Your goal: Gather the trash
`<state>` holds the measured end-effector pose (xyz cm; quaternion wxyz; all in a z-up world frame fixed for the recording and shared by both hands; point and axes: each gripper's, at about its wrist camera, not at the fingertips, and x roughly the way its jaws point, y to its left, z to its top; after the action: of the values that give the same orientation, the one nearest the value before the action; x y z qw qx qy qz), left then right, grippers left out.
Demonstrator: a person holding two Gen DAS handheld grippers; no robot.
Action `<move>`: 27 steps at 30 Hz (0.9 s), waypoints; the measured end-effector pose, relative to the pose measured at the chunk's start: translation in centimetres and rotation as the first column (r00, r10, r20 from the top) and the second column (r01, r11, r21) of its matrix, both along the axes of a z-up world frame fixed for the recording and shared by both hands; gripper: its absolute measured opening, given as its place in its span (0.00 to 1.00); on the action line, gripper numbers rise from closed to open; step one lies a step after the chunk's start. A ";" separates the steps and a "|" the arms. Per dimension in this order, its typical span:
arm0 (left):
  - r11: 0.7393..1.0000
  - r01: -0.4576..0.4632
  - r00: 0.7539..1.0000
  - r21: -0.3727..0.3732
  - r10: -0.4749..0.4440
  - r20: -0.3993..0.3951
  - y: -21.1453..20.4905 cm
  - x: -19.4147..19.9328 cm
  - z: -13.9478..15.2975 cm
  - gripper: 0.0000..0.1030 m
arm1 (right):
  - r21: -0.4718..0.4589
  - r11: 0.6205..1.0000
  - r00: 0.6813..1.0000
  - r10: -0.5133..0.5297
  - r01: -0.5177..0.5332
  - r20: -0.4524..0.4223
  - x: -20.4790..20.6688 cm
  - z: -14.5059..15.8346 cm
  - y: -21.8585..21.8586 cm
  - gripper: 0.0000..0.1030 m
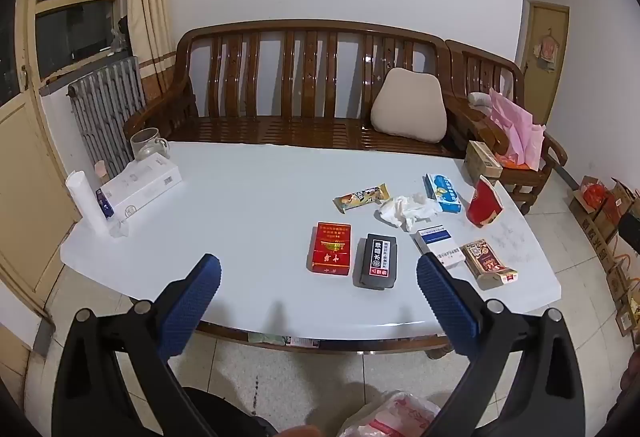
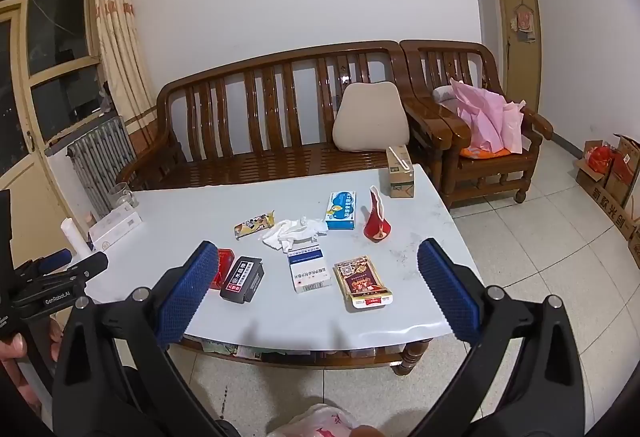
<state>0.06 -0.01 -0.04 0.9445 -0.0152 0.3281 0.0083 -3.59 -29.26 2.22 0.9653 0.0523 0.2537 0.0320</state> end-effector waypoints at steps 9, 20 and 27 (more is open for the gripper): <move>0.999 0.008 1.000 0.031 -0.008 0.014 -0.3 -0.3 -0.6 0.93 | -0.005 1.000 1.000 -0.007 0.007 -0.020 0.5 -0.1 -0.1 0.95; 1.000 0.009 1.000 0.026 -0.009 -0.002 0.1 -0.2 -0.1 0.93 | -0.003 1.000 1.000 -0.006 0.006 -0.022 0.8 -0.5 0.3 0.95; 0.999 0.005 1.000 0.031 -0.005 0.005 0.1 -0.3 -0.1 0.93 | 0.002 1.000 1.000 -0.005 0.005 -0.028 0.7 -1.2 0.2 0.95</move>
<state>-0.27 0.08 -0.14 0.9454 0.0005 0.3257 0.0108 -2.93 -29.05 1.06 0.9617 0.0542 0.2672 0.0290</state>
